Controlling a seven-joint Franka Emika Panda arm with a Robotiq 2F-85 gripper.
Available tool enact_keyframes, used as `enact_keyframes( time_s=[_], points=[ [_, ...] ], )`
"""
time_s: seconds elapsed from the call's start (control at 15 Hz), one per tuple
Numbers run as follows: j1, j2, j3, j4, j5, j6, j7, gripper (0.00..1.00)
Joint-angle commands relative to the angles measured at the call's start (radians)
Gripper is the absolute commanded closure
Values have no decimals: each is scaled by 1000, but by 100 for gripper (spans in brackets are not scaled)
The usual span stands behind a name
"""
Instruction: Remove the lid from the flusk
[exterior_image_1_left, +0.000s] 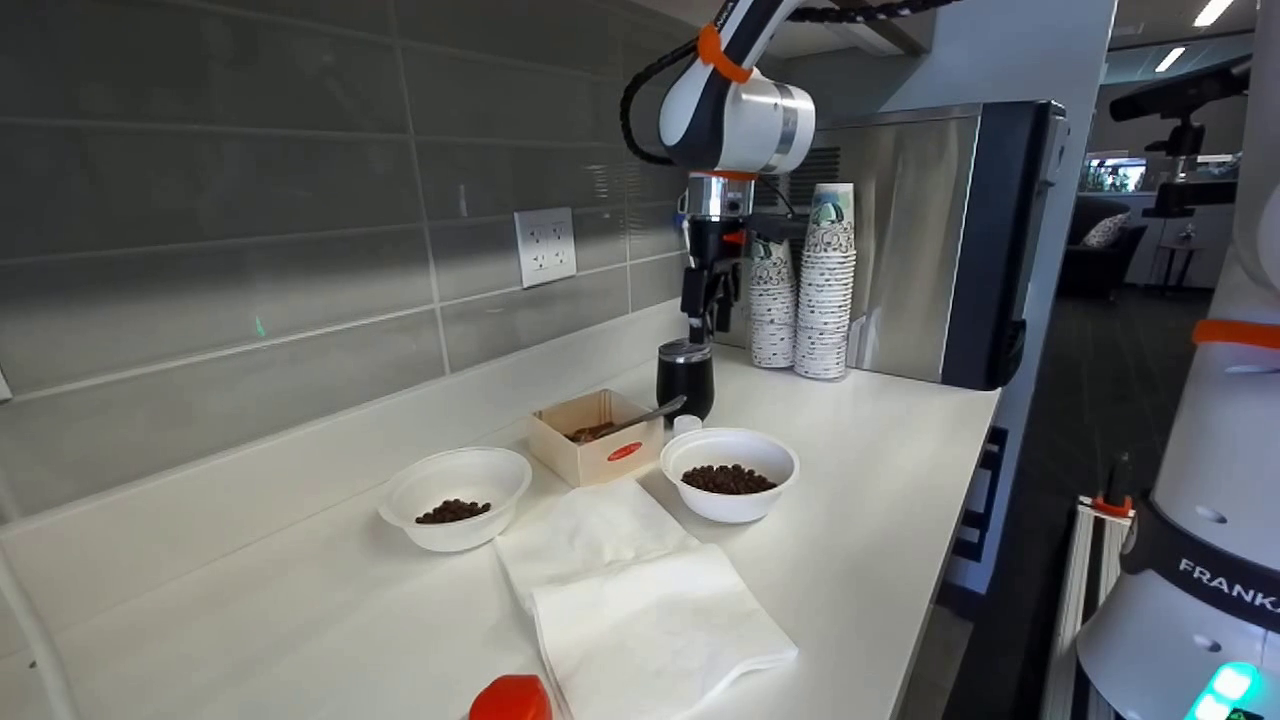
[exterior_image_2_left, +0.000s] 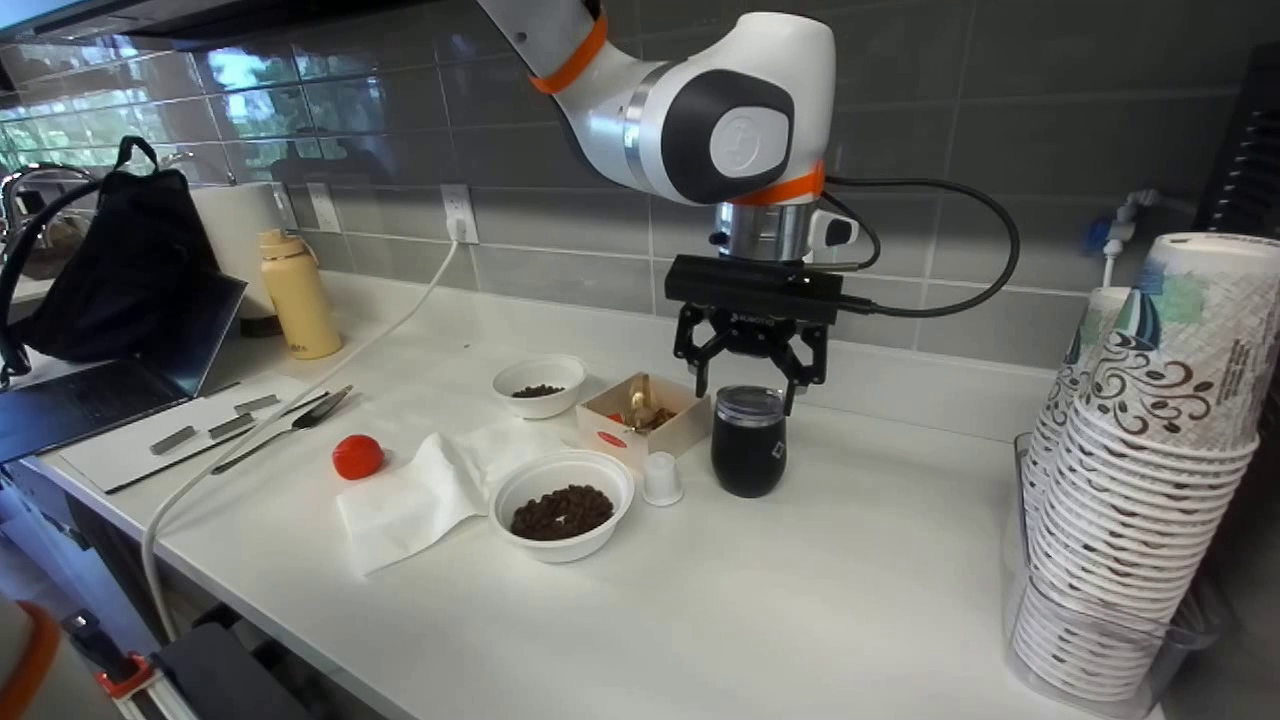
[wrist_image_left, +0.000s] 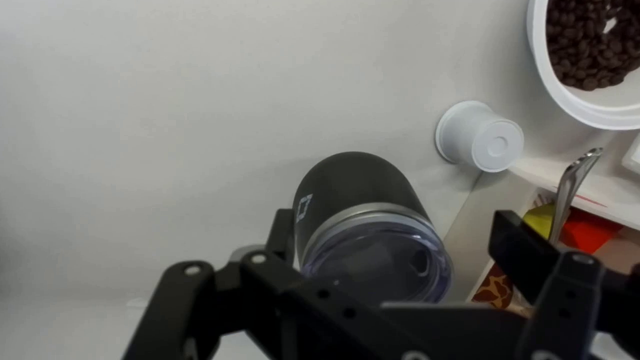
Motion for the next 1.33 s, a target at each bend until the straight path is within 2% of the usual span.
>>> enact_keyframes(
  time_s=[0.0,0.8,1.27],
  points=[
    [-28,47,39,41,-16,19,19,0],
    [-38,96,70,71,-90,84,87,0],
    [-42,100,85,80,-91,79,80,0]
  ],
)
